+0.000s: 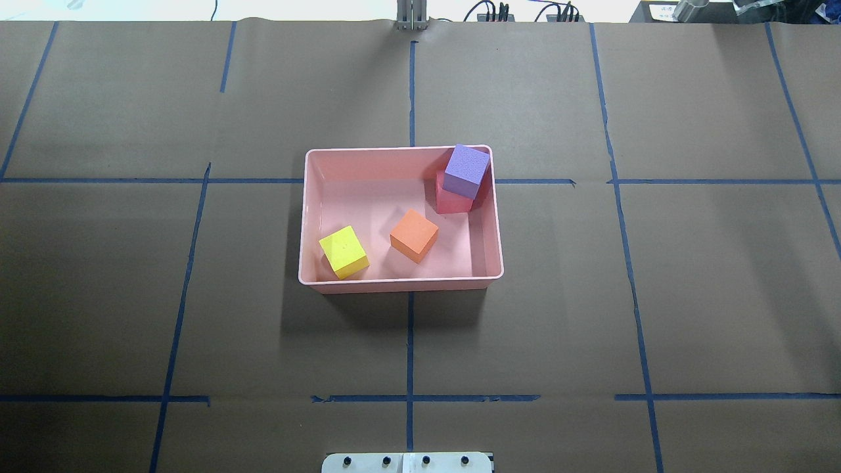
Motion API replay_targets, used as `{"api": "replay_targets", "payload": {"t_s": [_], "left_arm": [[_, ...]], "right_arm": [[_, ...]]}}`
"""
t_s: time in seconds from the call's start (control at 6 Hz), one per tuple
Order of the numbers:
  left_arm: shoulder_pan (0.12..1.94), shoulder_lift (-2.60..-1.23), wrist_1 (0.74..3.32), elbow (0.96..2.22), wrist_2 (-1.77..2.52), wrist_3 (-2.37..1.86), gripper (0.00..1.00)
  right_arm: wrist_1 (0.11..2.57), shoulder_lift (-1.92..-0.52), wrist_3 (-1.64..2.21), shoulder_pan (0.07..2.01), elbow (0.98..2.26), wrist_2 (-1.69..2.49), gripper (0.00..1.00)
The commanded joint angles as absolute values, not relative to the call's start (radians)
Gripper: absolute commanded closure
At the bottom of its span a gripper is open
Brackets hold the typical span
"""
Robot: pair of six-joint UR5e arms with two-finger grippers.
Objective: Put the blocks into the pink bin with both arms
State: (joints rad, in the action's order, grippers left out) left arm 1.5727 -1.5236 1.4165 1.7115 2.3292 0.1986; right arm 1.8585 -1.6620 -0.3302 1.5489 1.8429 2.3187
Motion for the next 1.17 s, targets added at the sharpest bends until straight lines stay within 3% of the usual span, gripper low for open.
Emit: {"api": "replay_targets", "payload": {"t_s": [0.0,1.0], "left_arm": [[1.572,-1.506,1.416,1.717,2.318,0.213,0.00],[1.571,-1.500,1.414,1.715,2.318,0.216,0.00]], "right_arm": [[1.845,-1.669,-0.304,1.549,1.844,2.319,0.00],[1.812,-1.678,-0.302,1.549,1.824,2.324,0.00]]}}
